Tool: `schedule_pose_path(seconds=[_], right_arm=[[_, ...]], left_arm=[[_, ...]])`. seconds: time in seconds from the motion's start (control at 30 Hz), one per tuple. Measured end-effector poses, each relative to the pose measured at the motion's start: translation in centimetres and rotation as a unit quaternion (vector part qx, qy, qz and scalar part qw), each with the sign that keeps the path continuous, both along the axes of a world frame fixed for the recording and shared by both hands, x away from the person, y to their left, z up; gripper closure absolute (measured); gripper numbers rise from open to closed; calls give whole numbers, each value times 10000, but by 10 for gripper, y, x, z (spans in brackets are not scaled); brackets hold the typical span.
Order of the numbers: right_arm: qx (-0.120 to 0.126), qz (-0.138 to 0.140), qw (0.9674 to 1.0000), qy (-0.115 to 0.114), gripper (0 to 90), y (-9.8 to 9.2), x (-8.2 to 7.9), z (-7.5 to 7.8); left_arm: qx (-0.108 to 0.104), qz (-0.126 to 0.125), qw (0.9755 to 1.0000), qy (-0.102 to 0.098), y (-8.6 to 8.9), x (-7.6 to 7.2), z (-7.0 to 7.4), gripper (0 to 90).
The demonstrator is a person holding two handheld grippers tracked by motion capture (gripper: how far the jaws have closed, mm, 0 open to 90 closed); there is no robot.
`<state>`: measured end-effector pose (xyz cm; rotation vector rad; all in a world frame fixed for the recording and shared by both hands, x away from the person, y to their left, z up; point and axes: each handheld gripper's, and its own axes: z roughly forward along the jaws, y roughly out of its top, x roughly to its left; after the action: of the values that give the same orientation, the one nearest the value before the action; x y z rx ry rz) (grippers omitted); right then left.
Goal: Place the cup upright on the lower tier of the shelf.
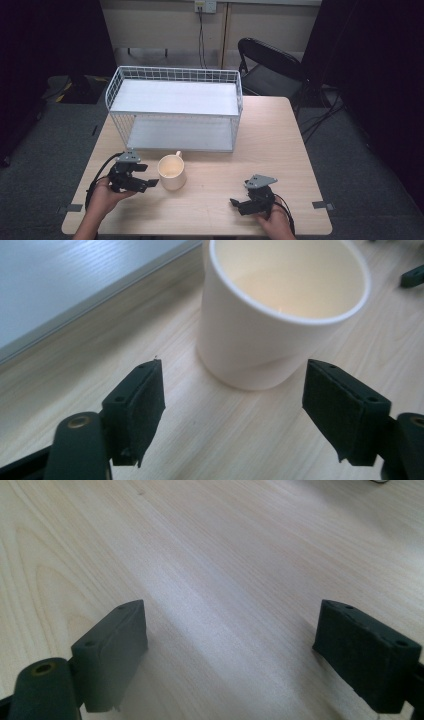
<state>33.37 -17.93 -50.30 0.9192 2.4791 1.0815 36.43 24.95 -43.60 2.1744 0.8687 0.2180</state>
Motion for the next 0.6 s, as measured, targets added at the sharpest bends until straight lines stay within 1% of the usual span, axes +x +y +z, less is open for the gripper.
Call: schedule_pose_path(seconds=[0.03, 0.1, 0.17, 0.3, 0.37, 0.57, 0.6], right_arm=[[-4, -2, 10000, 2, 129, 0, 0, 0], [-2, 0, 10000, 1, 129, 0, 0, 0], [-2, 0, 10000, 1, 129, 0, 0, 0], [1, 1, 10000, 2, 129, 0, 0, 0], [-4, 1, 10000, 0, 129, 0, 0, 0], [-4, 1, 10000, 1, 129, 0, 0, 0], [-2, 0, 10000, 2, 129, 0, 0, 0]], left_arm=[[37, 6, 10000, -49, -1, 1, 6, 245], [39, 37, 9999, -93, -2, 1, 11, 246], [32, 26, 10000, -82, -3, 2, 15, 246], [66, 68, 9999, -79, -4, 4, 19, 241], [13, 107, 9999, -88, -4, 6, 22, 241], [7, 96, 9999, -129, -8, 9, 27, 244], [-13, 178, 9997, -151, -11, 10, 26, 245]])
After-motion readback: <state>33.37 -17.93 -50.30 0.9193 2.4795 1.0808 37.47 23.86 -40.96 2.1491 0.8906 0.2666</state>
